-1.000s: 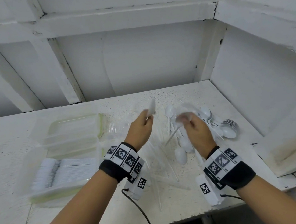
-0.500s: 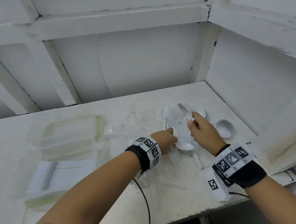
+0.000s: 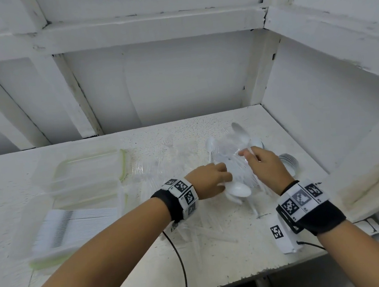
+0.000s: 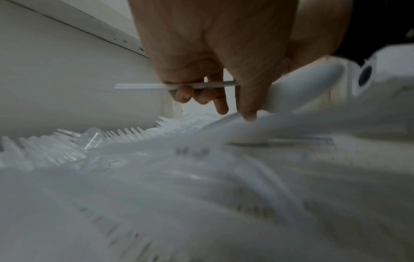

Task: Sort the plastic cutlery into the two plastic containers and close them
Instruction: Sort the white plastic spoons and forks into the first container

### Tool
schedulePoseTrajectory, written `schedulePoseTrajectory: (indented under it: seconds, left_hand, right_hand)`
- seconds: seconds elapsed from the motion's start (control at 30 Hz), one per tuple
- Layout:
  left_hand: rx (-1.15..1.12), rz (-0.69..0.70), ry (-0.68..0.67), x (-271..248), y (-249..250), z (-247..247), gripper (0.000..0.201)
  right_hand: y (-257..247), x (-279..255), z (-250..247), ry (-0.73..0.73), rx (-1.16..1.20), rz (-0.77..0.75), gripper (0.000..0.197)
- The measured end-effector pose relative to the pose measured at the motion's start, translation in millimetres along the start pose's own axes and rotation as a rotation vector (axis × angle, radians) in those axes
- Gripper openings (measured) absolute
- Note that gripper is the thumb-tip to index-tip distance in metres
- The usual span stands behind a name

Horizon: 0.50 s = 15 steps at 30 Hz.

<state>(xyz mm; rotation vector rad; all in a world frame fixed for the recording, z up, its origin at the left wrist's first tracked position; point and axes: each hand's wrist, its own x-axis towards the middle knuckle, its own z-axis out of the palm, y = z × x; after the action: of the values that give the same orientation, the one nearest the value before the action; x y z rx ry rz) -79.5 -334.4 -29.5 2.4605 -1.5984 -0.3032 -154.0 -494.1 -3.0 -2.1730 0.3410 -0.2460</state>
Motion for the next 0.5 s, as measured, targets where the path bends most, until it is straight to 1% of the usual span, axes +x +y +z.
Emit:
schedulePoseTrajectory:
  seconds: [0.07,0.13,0.2,0.27,0.37,0.4,0.43,0.5]
  left_hand:
    - [-0.248,-0.037,0.219,-6,-1,-8,0.025]
    - [-0.451,-0.164,0.417,-14,-3,-19,0.025]
    - [-0.589,-0.317,0.541,-20,-7,-27,0.023]
    - [-0.733,-0.426,0.645,-27,-13,-32,0.016]
    - [-0.944,-0.554,0.758,-36,-18,-34,0.017]
    - [-1.025,-0.584,0.773,-39,-20,-35,0.017]
    - [-1.114,-0.610,0.778,-42,-20,-35,0.018]
    - [-1.267,-0.652,0.760,-49,-20,-34,0.017]
  right_hand:
    - [-1,6,-3,0.038,0.131,0.037,0.023]
    - [-3,14,-2,0.075,0.211,0.072,0.022]
    - [-4,26,6,0.066,0.153,0.089,0.021]
    - [-7,41,23,-0.026,0.006,0.127,0.022]
    - [-17,57,55,-0.218,-0.283,0.213,0.029]
    - [-21,60,64,-0.244,-0.379,0.218,0.031]
    - [-23,61,72,-0.245,-0.448,0.208,0.032]
    - [-25,61,85,-0.200,-0.515,0.168,0.036]
